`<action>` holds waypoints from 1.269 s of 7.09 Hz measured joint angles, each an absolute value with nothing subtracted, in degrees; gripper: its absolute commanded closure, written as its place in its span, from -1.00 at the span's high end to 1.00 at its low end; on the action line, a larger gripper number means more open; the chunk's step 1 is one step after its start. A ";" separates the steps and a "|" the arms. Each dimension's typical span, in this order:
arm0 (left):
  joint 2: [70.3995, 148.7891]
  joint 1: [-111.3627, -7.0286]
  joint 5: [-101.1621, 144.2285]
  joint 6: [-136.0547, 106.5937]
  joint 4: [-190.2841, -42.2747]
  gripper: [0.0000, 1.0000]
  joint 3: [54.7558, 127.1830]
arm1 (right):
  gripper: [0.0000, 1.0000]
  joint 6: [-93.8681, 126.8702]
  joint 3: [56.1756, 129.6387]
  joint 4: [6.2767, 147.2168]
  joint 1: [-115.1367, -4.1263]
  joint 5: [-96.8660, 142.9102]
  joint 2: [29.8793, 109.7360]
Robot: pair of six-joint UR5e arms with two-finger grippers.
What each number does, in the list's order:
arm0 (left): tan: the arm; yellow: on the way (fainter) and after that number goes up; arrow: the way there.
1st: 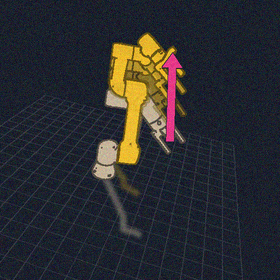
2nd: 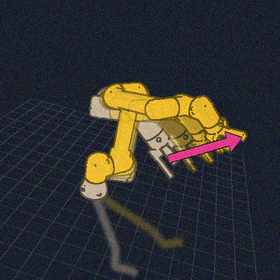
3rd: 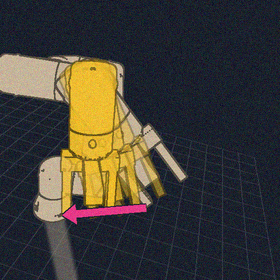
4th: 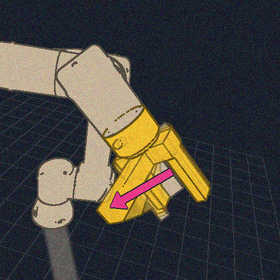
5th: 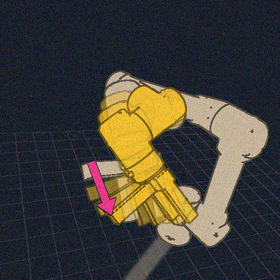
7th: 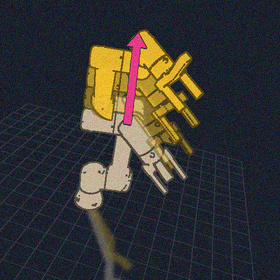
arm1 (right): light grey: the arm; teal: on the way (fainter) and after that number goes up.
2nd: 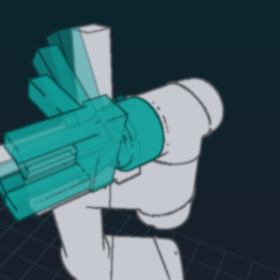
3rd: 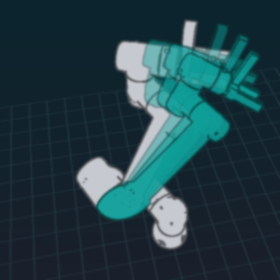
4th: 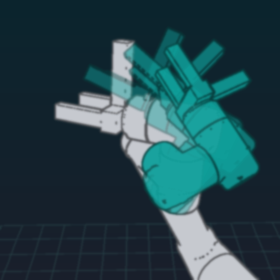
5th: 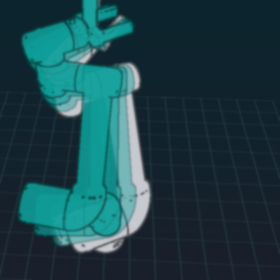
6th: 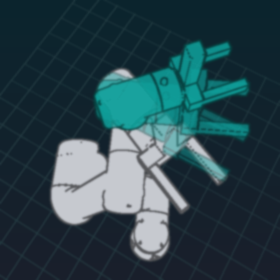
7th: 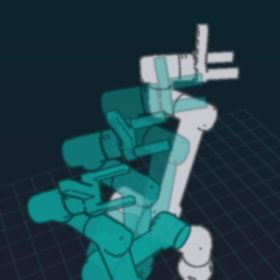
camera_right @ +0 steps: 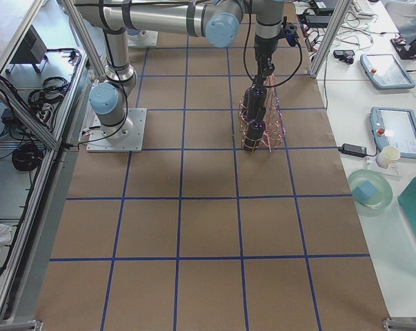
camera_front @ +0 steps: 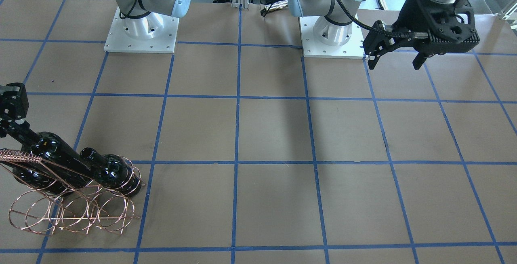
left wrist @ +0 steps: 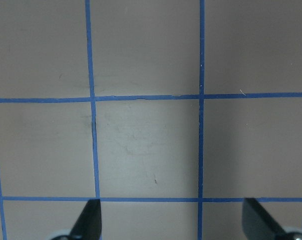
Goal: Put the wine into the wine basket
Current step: 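Lower the bottle into the empty rack slot beside the other bottles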
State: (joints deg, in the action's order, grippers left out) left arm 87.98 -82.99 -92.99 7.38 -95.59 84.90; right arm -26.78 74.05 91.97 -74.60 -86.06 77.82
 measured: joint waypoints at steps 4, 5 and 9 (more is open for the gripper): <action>87.98 -83.02 -92.90 7.38 -95.57 1.00 84.93 | -0.66 -27.28 74.71 92.82 -74.65 -86.13 76.43; 87.98 -83.04 -92.85 7.38 -95.55 1.00 84.99 | -0.66 -27.26 75.38 93.64 -74.71 -86.16 75.73; 87.98 -83.06 -92.81 7.38 -95.56 1.00 85.07 | -0.58 -26.92 78.07 95.86 -74.88 -86.48 74.49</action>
State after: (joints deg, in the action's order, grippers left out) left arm 87.98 -83.06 -92.81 7.38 -95.56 85.07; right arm -26.92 78.07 95.86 -74.88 -86.48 74.49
